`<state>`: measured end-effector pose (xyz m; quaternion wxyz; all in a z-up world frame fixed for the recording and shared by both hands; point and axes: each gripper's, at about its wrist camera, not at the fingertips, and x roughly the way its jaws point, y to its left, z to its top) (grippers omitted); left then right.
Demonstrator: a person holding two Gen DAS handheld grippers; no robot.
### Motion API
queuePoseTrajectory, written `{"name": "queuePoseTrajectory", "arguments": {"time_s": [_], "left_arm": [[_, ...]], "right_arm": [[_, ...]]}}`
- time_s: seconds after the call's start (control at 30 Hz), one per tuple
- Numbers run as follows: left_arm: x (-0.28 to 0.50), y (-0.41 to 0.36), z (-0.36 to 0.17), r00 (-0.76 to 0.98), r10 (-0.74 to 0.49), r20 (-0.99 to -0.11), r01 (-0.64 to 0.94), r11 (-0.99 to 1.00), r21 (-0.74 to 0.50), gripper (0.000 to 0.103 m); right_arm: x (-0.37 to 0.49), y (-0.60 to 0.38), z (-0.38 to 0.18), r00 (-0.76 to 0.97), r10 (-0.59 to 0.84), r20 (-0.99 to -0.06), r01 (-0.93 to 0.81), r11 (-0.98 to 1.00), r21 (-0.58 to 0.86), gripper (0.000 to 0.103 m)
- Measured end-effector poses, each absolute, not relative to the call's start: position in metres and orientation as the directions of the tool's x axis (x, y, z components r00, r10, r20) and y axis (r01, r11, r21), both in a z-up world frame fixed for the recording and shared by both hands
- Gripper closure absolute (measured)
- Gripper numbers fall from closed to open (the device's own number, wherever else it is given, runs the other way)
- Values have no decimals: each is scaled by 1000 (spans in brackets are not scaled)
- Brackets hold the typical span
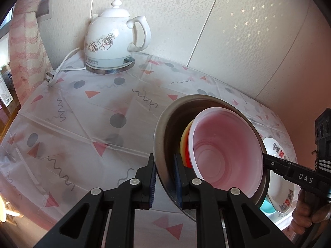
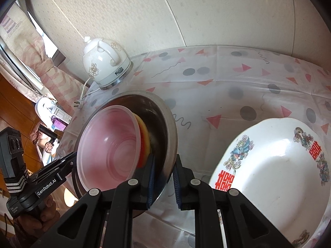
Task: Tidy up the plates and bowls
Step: 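Lift the nested steel bowl with the left gripper and carry it over the plates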
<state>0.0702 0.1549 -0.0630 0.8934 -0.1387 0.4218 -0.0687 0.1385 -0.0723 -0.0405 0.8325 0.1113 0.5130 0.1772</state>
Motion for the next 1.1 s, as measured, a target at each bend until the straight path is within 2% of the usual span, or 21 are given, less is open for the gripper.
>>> {"name": "queuePoseTrajectory", "arguments": {"time_s": [0.4, 1.1], "left_arm": [[69, 119, -43, 637, -313, -705, 104, 940, -324, 86], [71, 35, -21, 584, -436, -685, 309, 899, -309, 86]], "right_arm": [[120, -113, -9, 484, 404, -776, -148, 912, 382, 86], [80, -194, 5, 562, 293, -773, 6, 934, 358, 86]]}}
